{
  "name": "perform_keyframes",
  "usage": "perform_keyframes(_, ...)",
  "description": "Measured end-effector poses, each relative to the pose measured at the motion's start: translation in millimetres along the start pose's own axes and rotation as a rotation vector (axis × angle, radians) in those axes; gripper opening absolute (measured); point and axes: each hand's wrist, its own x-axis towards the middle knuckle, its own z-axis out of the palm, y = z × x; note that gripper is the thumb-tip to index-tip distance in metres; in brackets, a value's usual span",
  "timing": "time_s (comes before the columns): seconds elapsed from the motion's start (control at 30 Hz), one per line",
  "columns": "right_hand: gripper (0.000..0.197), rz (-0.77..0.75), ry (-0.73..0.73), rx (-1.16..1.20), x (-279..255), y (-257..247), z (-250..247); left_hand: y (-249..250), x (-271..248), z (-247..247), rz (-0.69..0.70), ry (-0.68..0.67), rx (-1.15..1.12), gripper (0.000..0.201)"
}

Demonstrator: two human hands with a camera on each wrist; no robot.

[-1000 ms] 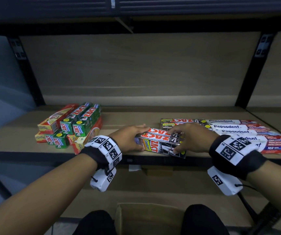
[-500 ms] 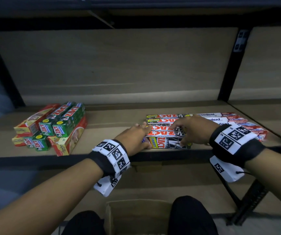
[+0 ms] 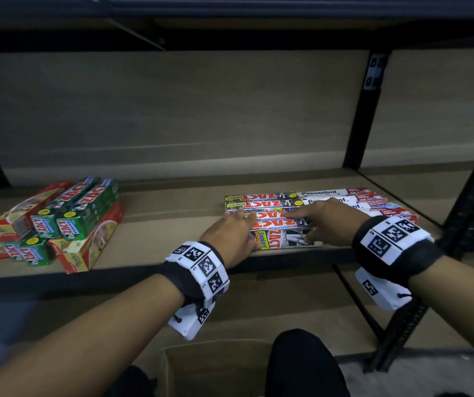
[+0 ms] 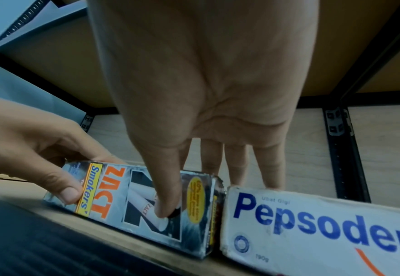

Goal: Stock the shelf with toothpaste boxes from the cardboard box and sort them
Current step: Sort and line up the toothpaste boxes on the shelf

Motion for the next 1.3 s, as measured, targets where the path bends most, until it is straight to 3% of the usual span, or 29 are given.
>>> perform_keyframes(0.57, 0.069, 0.011, 0.054, 0.016, 6, 10, 6, -6, 9, 12, 0.01, 0.071, -0.004, 0.074)
perform_keyframes(0.73, 0.062, -0.001, 0.092, 0.038, -1, -1, 0, -18, -3, 6, 0.034, 0.14, -0.028, 0.064)
perform_keyframes(0.93, 0.045, -0.058, 0.126, 0.016, 3, -37, -6, -45, -27, -5, 0.032, 0.23, -0.03, 0.033)
perform_keyframes(1.3, 0.036, -0.265, 0.167, 0.034, 49, -142, -1, -136, -80, -28, -0.204, 0.326, 0.073, 0.04)
